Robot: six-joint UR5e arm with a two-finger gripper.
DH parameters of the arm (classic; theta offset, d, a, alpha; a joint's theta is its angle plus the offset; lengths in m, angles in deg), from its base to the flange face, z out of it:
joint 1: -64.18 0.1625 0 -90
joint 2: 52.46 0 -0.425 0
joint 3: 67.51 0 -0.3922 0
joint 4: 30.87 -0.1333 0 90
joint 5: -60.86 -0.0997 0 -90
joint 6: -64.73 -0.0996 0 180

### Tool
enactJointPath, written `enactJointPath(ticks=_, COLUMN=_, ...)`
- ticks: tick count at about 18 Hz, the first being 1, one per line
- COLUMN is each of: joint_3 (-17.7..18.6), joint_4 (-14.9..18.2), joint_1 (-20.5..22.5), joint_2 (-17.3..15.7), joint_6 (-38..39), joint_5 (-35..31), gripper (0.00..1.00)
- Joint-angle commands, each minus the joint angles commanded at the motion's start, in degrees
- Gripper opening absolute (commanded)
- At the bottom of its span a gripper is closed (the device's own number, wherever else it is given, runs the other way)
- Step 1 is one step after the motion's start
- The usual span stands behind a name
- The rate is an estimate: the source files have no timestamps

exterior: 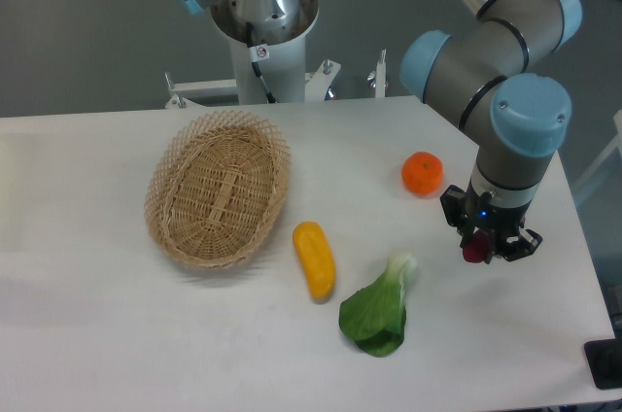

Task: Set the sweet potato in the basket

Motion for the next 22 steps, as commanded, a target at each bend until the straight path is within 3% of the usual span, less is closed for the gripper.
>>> enactJointPath(ticks=15, joint_3=0.70, joint_4=0.18, joint_1=-0.35, joint_2=-0.44, joint_6=2.98, joint_5=0.44, gripper=0.18)
enactJointPath(ticks=22, joint_3=2.81, joint_4=0.18, joint_1=-4.83, joint_2=-3.33, joint_6=7.20, joint_5=2.46, gripper=0.18)
